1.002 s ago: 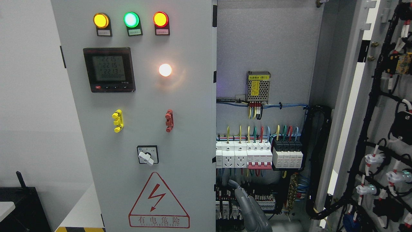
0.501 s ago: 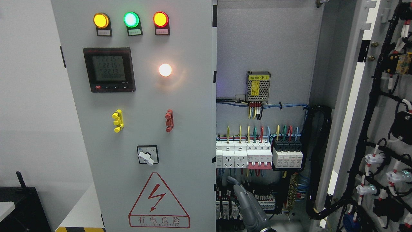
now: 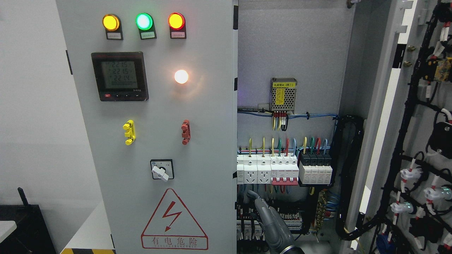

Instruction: Open door with both hands

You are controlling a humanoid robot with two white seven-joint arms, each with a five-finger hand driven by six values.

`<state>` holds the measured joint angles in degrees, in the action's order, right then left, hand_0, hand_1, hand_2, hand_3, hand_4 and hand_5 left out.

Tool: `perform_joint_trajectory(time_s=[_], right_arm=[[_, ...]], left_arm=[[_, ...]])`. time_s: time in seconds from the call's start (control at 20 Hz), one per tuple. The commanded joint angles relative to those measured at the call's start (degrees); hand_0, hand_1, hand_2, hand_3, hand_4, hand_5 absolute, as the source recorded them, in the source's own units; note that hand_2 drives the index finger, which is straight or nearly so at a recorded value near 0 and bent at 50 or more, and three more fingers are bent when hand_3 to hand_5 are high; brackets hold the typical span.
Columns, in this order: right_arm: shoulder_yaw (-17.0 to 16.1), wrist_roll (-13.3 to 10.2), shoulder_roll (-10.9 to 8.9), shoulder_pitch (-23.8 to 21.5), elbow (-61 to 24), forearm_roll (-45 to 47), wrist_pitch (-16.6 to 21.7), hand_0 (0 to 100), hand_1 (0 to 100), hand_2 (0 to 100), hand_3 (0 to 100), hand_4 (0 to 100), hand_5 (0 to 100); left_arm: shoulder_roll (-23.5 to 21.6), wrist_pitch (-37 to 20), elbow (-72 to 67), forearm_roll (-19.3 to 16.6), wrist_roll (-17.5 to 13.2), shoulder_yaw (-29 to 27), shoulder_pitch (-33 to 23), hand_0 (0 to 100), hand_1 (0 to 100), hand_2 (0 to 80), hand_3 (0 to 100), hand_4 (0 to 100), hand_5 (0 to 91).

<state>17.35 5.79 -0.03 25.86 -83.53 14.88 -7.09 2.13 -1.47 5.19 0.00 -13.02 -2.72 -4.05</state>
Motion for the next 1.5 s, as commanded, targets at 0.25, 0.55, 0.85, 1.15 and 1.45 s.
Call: perform_joint_trajectory(time_s=[0.25, 0.55, 0.85, 1.15, 1.45], right_arm=[[0.6, 2.0, -0.06, 0.9, 0.3, 1.8, 0.0, 38, 0, 0, 0, 0, 0], [0.6, 2.4, -0.15, 1.0, 0.6, 1.8, 0.0, 38, 0, 0, 0, 0, 0], [0.6, 3.7, -0.5, 1.4, 1.4, 1.9, 0.0, 38, 0, 0, 0, 0, 0], [0.4, 3.9, -0.5, 2.1, 2.3, 1.9, 0.0, 38, 0, 0, 0, 0, 0], [0.5, 6.3, -0.59, 2.4, 3.0, 1.9, 0.0, 38, 0, 0, 0, 0, 0]], left_arm=[[0.0, -0.1, 0.0, 1.3, 0.0, 0.0, 0.0, 0, 0, 0.0, 0, 0, 0.0], [0.0, -0.1, 0.0, 1.3, 0.0, 0.0, 0.0, 0, 0, 0.0, 0, 0, 0.0], [0.0, -0.2, 0.0, 1.3, 0.0, 0.0, 0.0, 0, 0, 0.0, 0, 0, 0.0], [0.1, -0.2, 0.0, 1.3, 0.0, 0.0, 0.0, 0, 0, 0.0, 0, 0, 0.0], [0.0, -0.1, 0.0, 1.3, 0.0, 0.0, 0.0, 0, 0, 0.0, 0, 0, 0.0]])
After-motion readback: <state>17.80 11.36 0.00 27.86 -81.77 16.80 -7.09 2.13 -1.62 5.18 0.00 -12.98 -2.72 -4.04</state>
